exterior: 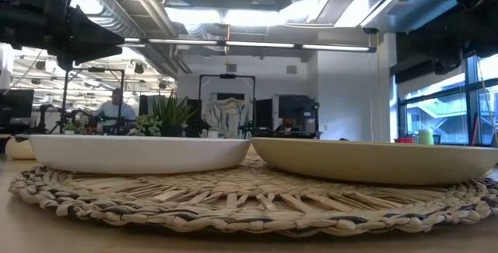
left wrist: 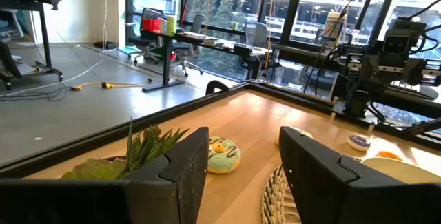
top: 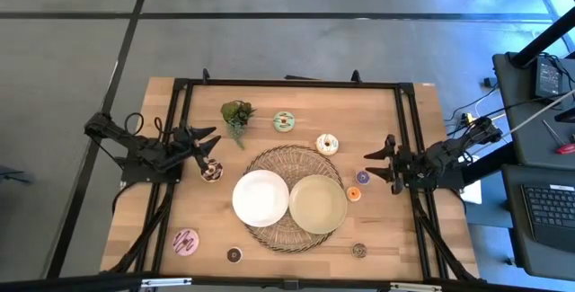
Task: Pick & Place donuts
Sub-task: Put the small purple donut on the brown plate
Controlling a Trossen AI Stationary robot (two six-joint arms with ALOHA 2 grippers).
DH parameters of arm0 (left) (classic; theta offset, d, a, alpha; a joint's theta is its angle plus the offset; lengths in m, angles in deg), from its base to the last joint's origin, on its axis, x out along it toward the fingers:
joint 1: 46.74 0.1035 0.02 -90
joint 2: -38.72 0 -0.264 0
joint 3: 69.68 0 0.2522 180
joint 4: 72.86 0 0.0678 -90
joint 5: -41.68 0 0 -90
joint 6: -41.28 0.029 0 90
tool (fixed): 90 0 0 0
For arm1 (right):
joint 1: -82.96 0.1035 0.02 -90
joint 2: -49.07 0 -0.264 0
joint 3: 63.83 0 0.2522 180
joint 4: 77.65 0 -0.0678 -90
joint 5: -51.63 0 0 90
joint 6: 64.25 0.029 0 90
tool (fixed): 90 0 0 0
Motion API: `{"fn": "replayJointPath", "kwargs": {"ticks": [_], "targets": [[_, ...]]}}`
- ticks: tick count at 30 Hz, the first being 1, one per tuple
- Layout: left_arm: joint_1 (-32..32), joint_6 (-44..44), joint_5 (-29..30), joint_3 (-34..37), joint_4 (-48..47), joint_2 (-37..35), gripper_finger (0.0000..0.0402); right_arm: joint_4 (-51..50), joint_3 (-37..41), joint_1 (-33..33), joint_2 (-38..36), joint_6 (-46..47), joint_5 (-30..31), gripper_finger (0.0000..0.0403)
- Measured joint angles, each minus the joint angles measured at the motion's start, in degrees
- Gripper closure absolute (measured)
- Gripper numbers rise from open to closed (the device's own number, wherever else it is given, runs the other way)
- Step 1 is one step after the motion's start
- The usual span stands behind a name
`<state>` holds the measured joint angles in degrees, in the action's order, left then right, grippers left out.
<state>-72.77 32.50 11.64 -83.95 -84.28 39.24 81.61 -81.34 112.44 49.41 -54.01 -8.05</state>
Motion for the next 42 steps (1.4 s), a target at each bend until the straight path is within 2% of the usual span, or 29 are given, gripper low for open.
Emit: {"fn": "replayJointPath", "kwargs": {"ticks": [4,12,26,31,34,38,42], "targets": [[0.00,0.00,0.00,0.01,0.00,0.00,0.0227,-0.01,0.00,0.00,0.00,0.82,-1.39,0.0205],[-0.01,0.00,0.00,0.01,0.00,0.02,0.0228,-0.02,0.00,0.02,0.00,8.72,-3.08,0.0205],[-0.01,0.00,0.08,0.01,0.00,0.02,0.0227,-0.11,0.00,0.04,0.04,12.30,-6.27,0.0188],[-0.01,1.01,7.48,0.01,0.39,0.00,0.0227,-0.13,0.00,0.04,1.95,18.44,-6.06,0.0191],[-0.01,1.03,9.50,0.00,0.39,0.00,0.0228,-0.17,0.00,0.04,5.24,19.78,-3.33,0.0204],[-0.01,1.01,9.49,0.02,0.39,0.00,0.0226,-0.90,-0.20,-0.47,10.41,22.03,4.18,0.0228],[-0.01,1.01,9.49,0.00,0.42,0.00,0.0227,-0.91,-0.20,-2.50,14.85,27.10,4.88,0.0250]]}}
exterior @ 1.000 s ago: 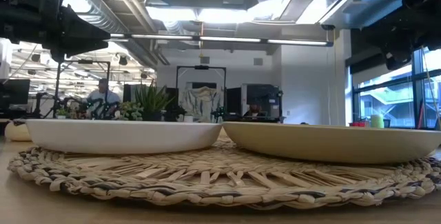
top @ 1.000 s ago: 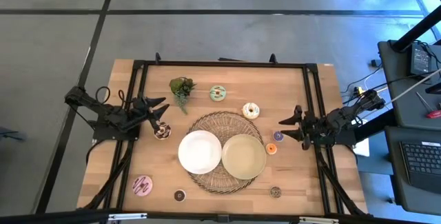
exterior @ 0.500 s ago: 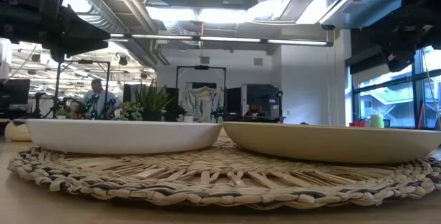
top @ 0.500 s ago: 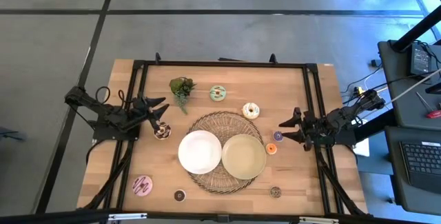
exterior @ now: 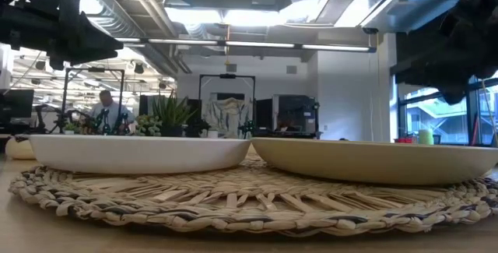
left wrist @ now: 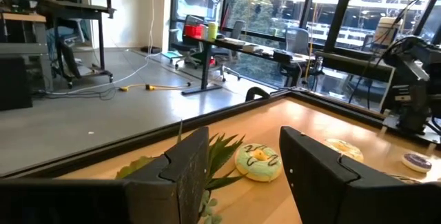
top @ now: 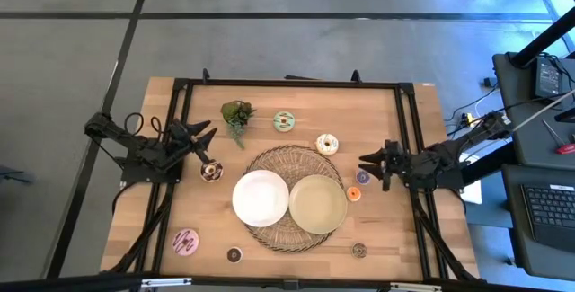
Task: Pick & Place donuts
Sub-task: Put the small purple donut on the brown plate
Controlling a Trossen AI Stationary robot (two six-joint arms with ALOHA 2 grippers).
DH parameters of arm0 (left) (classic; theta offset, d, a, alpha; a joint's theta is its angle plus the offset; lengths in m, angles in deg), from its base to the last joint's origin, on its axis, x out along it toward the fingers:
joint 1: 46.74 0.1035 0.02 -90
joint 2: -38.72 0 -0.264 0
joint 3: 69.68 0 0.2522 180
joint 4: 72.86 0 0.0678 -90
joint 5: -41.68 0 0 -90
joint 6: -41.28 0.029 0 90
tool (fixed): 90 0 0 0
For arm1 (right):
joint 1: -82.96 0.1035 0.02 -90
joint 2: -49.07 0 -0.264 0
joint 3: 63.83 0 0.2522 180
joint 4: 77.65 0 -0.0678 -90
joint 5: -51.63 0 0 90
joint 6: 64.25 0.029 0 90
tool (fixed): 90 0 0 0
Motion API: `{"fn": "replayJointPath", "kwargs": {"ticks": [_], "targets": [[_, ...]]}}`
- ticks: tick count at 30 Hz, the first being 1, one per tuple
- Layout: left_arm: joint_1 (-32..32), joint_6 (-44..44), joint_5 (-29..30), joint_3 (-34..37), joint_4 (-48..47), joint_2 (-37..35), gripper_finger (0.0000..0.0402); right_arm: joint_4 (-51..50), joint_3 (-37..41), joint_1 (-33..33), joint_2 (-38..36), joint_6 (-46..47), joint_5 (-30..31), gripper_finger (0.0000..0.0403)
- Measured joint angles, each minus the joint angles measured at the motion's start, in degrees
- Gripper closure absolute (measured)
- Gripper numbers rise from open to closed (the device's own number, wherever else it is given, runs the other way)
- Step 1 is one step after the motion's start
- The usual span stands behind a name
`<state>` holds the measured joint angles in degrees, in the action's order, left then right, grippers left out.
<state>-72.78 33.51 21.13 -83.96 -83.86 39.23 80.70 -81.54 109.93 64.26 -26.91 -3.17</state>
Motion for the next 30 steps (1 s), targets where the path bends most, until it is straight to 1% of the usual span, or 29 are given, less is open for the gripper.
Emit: {"fn": "replayJointPath", "kwargs": {"ticks": [4,8,12,14,17,20,23,25,30], "targets": [[0.00,0.00,0.00,0.01,0.00,0.00,0.0228,0.01,0.00,-2.95,3.94,4.55,-0.83,0.0268],[0.00,0.00,0.00,0.02,0.04,0.00,0.0226,-0.48,-1.22,-6.66,7.01,4.47,-2.04,0.0284],[0.00,0.00,0.00,0.01,0.04,0.00,0.0227,-1.36,-6.35,-10.95,10.43,1.59,-5.28,0.0296],[0.00,0.00,0.00,0.02,0.04,0.00,0.0228,-4.48,-9.61,-12.94,12.61,1.14,-6.59,0.0301],[0.00,0.00,-0.55,0.02,0.04,0.00,0.0228,-14.14,-14.92,-15.79,16.55,4.65,-9.51,0.0309],[0.00,-0.14,-5.10,0.01,0.04,0.00,0.0228,-26.21,-19.12,-17.95,20.90,10.75,-13.98,0.0316],[0.00,-1.60,-9.44,0.01,0.04,0.00,0.0228,-34.35,-21.85,-18.98,24.66,13.85,-16.53,0.0322],[0.04,-2.02,-9.67,0.00,0.06,0.00,0.0228,-34.89,-22.40,-19.07,26.49,13.83,-17.05,0.0325],[1.23,-1.99,-9.14,0.02,0.04,0.00,0.0227,-31.07,-22.45,-19.07,29.15,12.95,-17.03,0.0327]]}}
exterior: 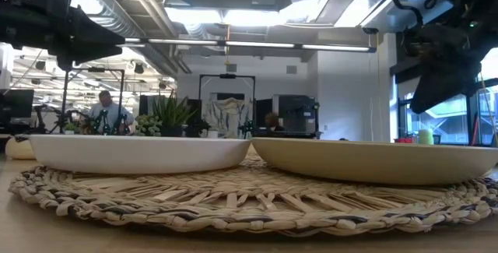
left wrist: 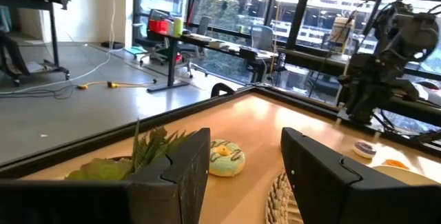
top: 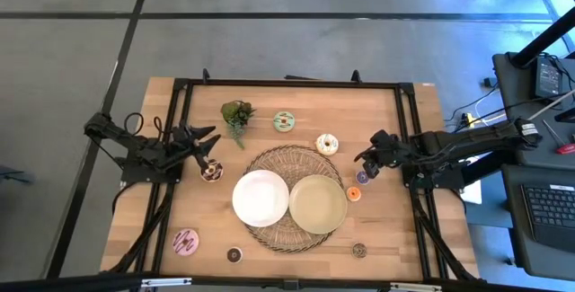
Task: Pick & Place donuts
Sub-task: Put the small purple donut on the brown plate
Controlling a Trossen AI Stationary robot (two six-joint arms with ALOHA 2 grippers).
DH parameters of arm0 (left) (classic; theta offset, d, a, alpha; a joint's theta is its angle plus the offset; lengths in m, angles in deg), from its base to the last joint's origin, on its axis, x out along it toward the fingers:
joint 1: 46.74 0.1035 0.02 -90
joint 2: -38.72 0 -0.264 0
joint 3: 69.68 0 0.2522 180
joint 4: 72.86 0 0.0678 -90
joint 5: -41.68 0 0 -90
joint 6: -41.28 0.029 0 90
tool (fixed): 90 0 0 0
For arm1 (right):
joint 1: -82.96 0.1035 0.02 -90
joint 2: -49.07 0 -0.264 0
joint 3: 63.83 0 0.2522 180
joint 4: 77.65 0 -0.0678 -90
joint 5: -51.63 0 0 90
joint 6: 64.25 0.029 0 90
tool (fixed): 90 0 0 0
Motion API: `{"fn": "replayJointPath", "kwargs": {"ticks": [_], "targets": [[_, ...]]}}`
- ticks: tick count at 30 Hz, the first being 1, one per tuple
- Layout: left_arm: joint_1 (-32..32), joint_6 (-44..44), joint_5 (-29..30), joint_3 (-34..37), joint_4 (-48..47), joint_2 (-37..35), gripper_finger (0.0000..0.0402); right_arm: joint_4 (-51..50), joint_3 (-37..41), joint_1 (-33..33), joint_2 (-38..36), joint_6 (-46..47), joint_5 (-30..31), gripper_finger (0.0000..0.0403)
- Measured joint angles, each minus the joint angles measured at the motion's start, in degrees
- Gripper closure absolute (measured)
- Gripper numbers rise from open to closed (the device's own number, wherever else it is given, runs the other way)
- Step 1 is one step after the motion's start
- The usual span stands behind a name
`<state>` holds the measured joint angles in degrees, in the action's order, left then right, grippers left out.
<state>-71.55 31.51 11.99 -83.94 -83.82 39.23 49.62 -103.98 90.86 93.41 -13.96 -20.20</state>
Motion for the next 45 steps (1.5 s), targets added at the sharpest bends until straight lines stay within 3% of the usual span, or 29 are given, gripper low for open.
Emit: {"fn": "replayJointPath", "kwargs": {"ticks": [6,16,22,28,31,41,45], "targets": [[4.75,-0.02,-3.75,-0.02,0.05,0.00,0.0224,0.50,0.00,0.02,1.00,0.24,0.04,0.0304],[13.88,-0.15,-14.73,-0.02,0.96,0.02,0.0223,0.00,0.00,0.02,0.93,-1.12,-1.38,0.0201],[18.43,0.10,-21.01,-0.02,1.28,0.86,0.0223,1.13,0.00,0.02,0.93,-0.67,-1.38,0.0165],[21.90,1.47,-26.93,-0.02,1.31,3.72,0.0223,1.39,0.01,0.02,1.73,-0.25,-1.93,0.0164],[23.07,1.51,-29.26,-0.02,1.30,4.94,0.0223,0.77,0.02,0.02,3.53,1.74,-5.99,0.0168],[24.65,1.53,-32.68,-0.02,1.31,5.79,0.0224,-1.40,0.07,0.04,14.81,8.45,-13.72,0.0194],[24.65,1.53,-32.65,-0.02,1.31,5.79,0.0224,-0.77,0.07,0.02,18.75,10.05,-13.90,0.0203]]}}
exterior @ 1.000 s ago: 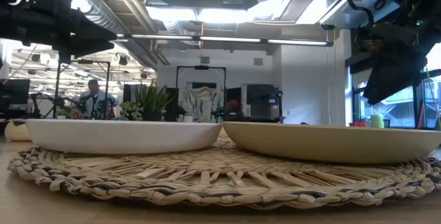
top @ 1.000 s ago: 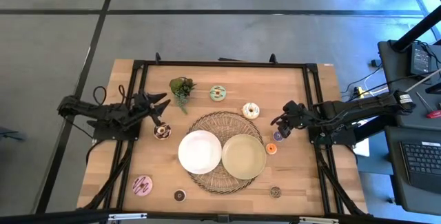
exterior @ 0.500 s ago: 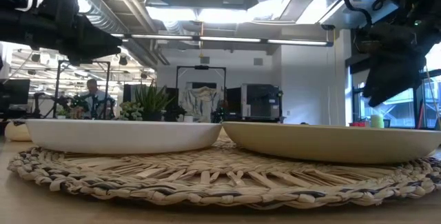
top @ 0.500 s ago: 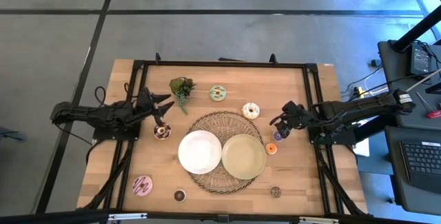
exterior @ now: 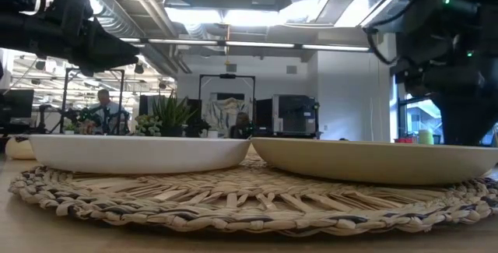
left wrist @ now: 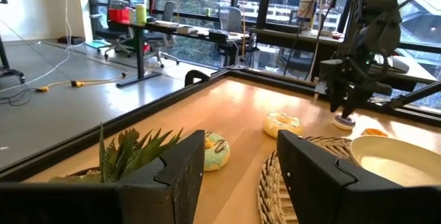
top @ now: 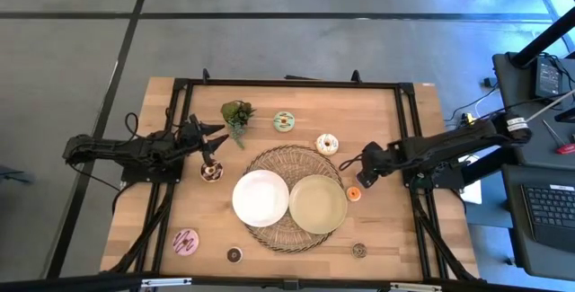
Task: Pick & Place donuts
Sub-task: Put the small purple donut on the brown plate
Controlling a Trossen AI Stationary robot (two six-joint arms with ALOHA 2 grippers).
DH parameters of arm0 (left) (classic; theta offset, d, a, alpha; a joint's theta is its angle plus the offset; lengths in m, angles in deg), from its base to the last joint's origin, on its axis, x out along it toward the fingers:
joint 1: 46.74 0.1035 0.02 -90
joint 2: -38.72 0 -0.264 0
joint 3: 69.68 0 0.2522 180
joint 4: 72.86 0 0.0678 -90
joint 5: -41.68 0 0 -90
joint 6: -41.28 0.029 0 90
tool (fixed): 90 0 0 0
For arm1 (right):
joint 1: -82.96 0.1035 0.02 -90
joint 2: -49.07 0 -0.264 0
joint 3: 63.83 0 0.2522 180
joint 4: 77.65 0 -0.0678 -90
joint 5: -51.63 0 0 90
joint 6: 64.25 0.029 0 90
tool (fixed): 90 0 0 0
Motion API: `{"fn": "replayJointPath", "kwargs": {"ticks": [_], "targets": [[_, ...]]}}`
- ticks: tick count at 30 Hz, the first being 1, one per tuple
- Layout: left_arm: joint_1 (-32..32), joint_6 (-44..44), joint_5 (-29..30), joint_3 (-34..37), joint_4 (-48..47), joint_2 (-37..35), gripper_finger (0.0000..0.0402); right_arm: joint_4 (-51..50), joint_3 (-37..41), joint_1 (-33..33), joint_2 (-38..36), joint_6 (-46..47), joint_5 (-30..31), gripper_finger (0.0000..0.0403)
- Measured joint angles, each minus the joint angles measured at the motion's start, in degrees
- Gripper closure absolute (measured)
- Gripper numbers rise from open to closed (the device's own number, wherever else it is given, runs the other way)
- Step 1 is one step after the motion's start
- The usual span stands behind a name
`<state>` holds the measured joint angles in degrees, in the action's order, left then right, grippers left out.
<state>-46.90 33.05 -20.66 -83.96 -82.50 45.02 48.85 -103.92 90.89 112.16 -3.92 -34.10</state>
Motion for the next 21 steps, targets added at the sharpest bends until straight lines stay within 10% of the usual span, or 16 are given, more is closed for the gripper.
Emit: {"fn": "replayJointPath", "kwargs": {"ticks": [21], "targets": [[0.00,4.52,0.09,0.00,-0.02,-0.02,0.0224,6.20,-1.85,0.00,3.82,0.52,-1.40,0.0346]]}}
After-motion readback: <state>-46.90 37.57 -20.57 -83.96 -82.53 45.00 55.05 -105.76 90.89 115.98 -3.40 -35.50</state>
